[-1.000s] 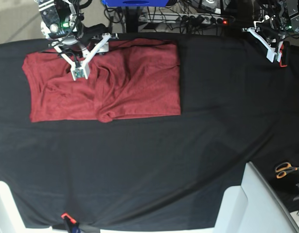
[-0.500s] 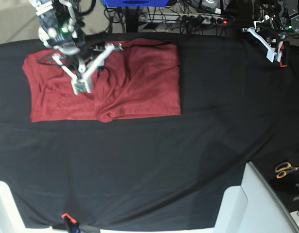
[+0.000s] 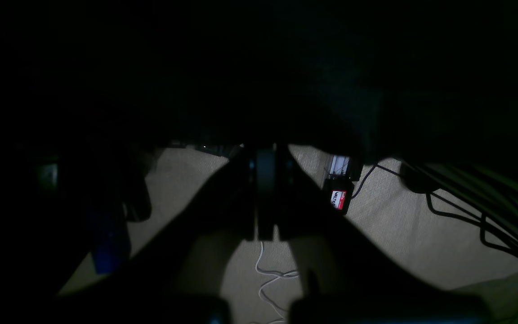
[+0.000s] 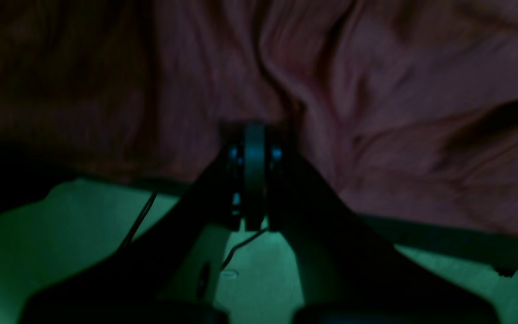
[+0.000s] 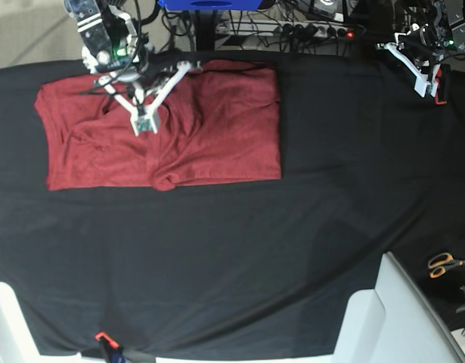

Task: Fold the T-shirt properly
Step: 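Grasp the shirt's collar edge with the right gripper and drag it across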

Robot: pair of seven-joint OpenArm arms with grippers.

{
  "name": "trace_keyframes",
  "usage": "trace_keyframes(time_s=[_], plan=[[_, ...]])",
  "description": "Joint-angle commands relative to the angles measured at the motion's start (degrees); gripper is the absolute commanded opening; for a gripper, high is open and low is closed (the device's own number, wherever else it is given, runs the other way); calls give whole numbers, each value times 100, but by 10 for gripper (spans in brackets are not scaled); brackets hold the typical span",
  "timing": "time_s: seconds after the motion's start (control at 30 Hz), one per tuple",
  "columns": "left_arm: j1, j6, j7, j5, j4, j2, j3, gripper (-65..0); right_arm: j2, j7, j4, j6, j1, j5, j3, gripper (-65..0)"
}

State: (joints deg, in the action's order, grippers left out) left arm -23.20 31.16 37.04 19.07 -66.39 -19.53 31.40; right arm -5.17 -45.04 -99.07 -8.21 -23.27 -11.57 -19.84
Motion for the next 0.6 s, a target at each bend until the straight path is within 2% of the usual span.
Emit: trace_keyframes(time_s=[0.0, 0.33, 0.57], plan=[[21, 18, -200, 128, -82, -117, 21, -650, 11, 68, -85, -10, -34, -16, 1, -647], [30, 18, -200, 128, -82, -117, 21, -650, 3, 68, -14, -19, -104, 1, 19, -647], [21, 18, -200, 119, -82, -117, 21, -650, 11, 68, -76, -19, -201, 1, 397, -647]])
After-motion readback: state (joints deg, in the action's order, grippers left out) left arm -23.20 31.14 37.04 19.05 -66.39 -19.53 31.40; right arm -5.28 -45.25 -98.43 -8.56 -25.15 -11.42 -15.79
